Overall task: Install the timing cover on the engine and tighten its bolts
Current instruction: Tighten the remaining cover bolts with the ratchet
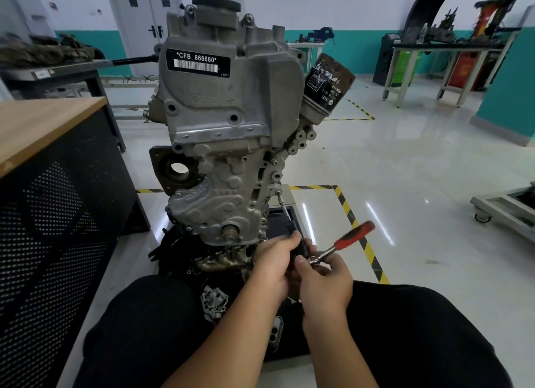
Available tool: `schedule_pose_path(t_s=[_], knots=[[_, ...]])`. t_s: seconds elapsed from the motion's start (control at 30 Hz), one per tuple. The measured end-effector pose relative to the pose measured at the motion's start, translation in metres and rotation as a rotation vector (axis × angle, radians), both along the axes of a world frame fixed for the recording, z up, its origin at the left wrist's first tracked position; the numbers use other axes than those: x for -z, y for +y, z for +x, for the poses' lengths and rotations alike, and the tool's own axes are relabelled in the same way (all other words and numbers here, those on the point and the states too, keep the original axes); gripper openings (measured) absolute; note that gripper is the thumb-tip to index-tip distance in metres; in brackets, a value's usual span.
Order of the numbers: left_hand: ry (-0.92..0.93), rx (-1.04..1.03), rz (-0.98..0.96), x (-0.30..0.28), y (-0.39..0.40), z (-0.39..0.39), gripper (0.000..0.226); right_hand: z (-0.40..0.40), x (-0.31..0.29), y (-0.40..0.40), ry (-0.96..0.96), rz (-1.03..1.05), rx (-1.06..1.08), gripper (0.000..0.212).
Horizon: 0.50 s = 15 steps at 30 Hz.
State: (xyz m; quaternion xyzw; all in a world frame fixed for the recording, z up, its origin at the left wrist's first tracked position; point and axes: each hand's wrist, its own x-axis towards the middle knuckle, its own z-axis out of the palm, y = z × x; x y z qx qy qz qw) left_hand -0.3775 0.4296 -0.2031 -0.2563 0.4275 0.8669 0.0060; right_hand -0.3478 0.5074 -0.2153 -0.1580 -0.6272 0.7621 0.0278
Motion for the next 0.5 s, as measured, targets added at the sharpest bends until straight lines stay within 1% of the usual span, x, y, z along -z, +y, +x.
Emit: schedule_pose_path(t_s=[0.07,0.1,0.17,0.2,0.23,0.3,0.43,0.5], knots=[[0.012,-0.024,0.019,-0.0005,0.0006,-0.0007,0.042,0.0001,0.0022,-0.0018,0.033,0.099,-0.008,0.024],[0.013,-0.032,0.016,-0.0015,0.0004,-0.0002,0.043,0.0009,0.0028,-0.0028,0.023,0.090,0.002,0.024],[-0.001,-0.023,-0.027,-0.0036,-0.0007,0.0022,0.040,0.0013,0.0040,-0.0036,-0.027,-0.060,0.024,0.015],[-0.010,-0.020,-0.043,-0.0042,-0.0007,0.0037,0.034,0.0017,0.0047,-0.0037,-0.064,-0.119,0.031,0.010],[-0.020,-0.023,-0.051,-0.0045,-0.0010,0.0047,0.028,0.0016,0.0059,-0.0036,-0.087,-0.123,0.028,0.010],[-0.039,-0.031,-0.035,-0.0053,-0.0014,0.0052,0.021,0.0005,0.0088,-0.0040,-0.059,-0.059,0.027,0.006],[-0.028,-0.018,0.034,-0.0062,-0.0009,0.0025,0.016,0.0010,0.0074,-0.0051,0.066,0.082,-0.013,0.020],[-0.020,-0.006,0.025,-0.0022,-0.0015,-0.0003,0.018,0.0006,0.0064,-0.0046,0.058,0.052,-0.001,0.017]])
